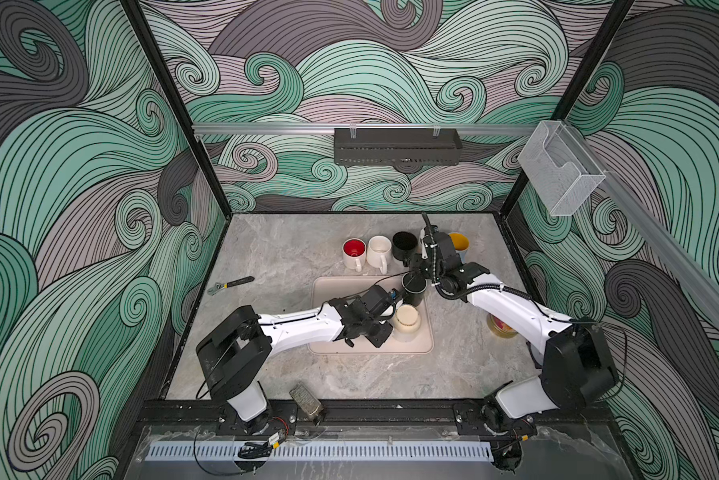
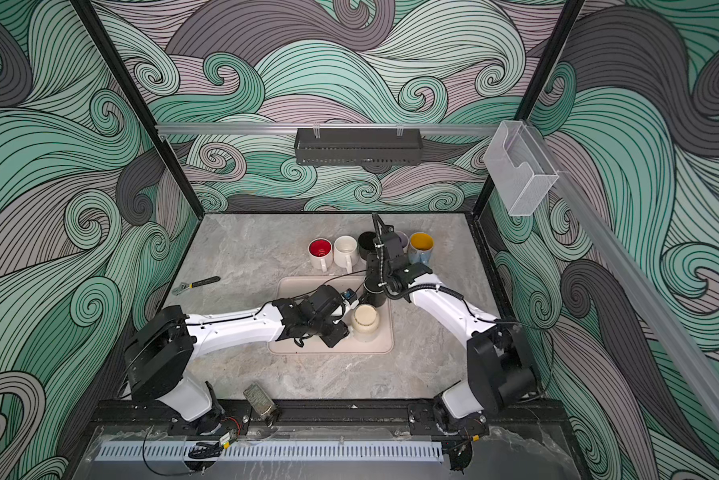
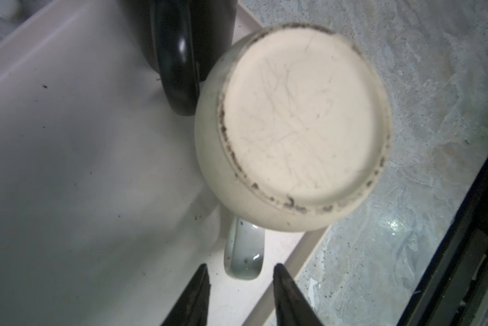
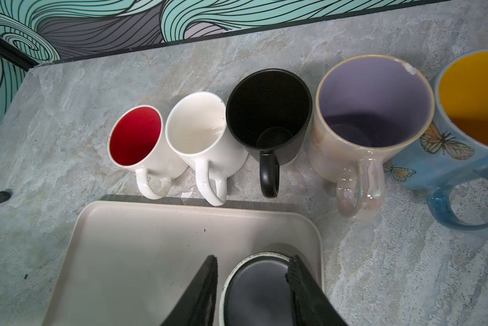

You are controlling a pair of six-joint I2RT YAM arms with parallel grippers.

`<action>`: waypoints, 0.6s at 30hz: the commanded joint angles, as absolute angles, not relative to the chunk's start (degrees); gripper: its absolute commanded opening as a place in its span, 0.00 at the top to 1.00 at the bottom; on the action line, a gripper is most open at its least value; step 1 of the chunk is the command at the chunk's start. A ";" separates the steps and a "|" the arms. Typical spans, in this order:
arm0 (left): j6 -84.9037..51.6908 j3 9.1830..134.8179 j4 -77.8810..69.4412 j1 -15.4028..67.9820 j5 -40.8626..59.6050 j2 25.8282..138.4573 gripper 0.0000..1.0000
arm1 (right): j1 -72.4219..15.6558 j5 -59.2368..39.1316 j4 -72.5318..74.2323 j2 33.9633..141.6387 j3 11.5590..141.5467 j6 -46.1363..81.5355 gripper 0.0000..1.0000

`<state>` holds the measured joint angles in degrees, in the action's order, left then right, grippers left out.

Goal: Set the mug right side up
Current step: 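Lower the left gripper onto the upside-down cream mug on the tray and grasp it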

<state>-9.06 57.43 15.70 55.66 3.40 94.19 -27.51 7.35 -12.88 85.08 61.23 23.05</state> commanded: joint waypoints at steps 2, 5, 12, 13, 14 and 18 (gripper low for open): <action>-7.34 60.06 15.99 56.02 5.60 96.68 0.65 | -26.55 6.41 -11.56 83.76 60.47 24.44 0.58; -6.99 60.89 16.35 56.00 5.93 97.75 0.67 | -26.46 6.22 -11.28 83.57 59.78 24.90 0.58; -6.77 61.61 16.40 56.06 6.48 99.34 0.69 | -26.18 6.15 -10.91 83.19 58.97 25.35 0.58; -6.69 61.76 16.44 56.03 6.58 99.55 0.69 | -26.19 6.15 -10.79 83.23 58.88 25.40 0.58; -6.68 61.94 16.54 56.00 6.59 99.74 0.70 | -26.11 6.24 -10.82 83.24 58.86 25.36 0.58; -6.44 62.48 16.46 56.01 6.42 100.36 0.71 | -25.85 6.34 -10.67 82.92 58.56 25.31 0.58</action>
<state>-7.68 60.23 15.86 55.68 5.15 99.33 -26.22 6.44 -11.66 84.44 59.31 24.53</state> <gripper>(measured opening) 0.292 0.421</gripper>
